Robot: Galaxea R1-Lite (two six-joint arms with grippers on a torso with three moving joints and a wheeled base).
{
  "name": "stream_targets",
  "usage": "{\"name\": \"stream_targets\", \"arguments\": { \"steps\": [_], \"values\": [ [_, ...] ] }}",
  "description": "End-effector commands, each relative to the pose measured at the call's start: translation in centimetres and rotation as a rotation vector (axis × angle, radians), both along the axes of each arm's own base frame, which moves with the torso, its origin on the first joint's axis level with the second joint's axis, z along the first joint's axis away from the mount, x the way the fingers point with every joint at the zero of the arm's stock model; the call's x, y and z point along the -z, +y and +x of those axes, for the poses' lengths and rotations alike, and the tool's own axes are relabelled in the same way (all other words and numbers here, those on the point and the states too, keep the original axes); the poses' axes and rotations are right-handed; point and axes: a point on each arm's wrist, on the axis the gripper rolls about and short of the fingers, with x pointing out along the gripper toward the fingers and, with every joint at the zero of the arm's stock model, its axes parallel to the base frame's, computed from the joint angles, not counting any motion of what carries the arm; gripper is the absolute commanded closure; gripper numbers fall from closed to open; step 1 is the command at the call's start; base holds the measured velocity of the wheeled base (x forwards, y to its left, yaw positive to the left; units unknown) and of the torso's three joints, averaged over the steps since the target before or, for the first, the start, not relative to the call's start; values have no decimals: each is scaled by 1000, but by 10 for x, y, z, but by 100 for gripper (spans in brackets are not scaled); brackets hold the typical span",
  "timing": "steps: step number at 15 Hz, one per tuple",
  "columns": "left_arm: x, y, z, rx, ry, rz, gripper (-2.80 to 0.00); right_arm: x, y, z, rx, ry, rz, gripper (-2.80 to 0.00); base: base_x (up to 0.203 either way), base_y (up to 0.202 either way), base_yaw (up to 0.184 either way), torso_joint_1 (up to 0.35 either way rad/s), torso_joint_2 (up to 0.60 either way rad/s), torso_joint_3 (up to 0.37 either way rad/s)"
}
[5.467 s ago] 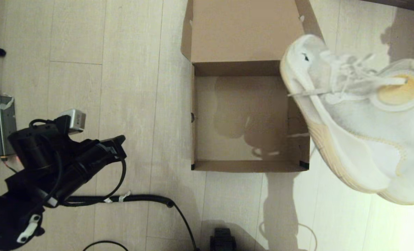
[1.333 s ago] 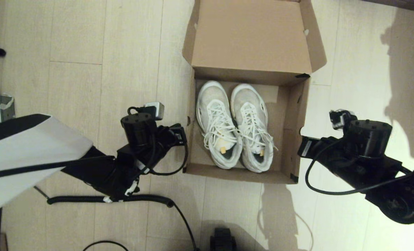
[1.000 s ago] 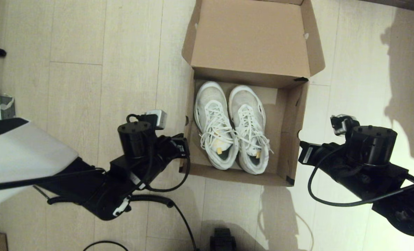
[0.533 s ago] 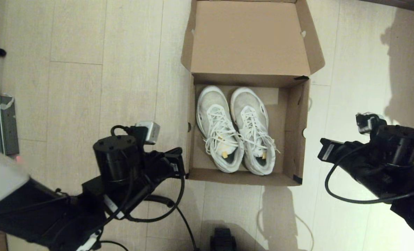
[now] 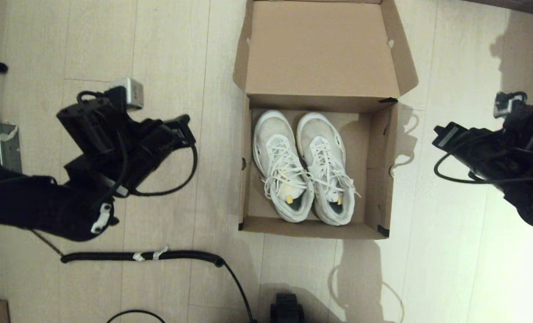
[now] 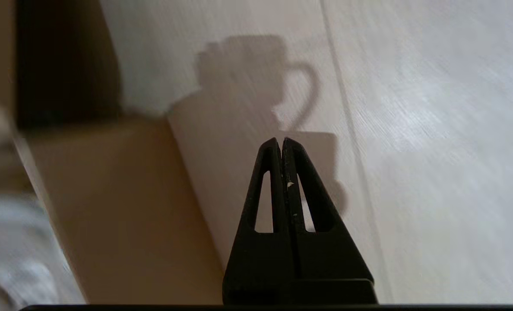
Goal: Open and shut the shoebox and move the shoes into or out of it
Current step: Close the shoe box
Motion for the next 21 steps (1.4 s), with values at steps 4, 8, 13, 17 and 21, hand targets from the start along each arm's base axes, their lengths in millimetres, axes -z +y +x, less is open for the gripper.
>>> {"name": "stream_targets", "arguments": {
  "steps": [4,8,13,17,21],
  "values": [
    [-35,15,83,88,-111,-176,0,-26,-28,70,-123,-47,206,0,0,0,0,0,0,0],
    [-29,10,123,318,-68,-369,0,-27,-54,85,-415,31,544,0,0,0,0,0,0,0],
    [-35,3,130,664,19,-480,0,-25,-84,94,-769,11,637,0,0,0,0,0,0,0],
    [-30,-14,127,805,64,-447,0,-38,-84,110,-922,-25,757,0,0,0,0,0,0,0],
    [-20,-18,131,816,83,-435,0,-28,-50,128,-1002,-7,756,0,0,0,0,0,0,0]
  ]
}}
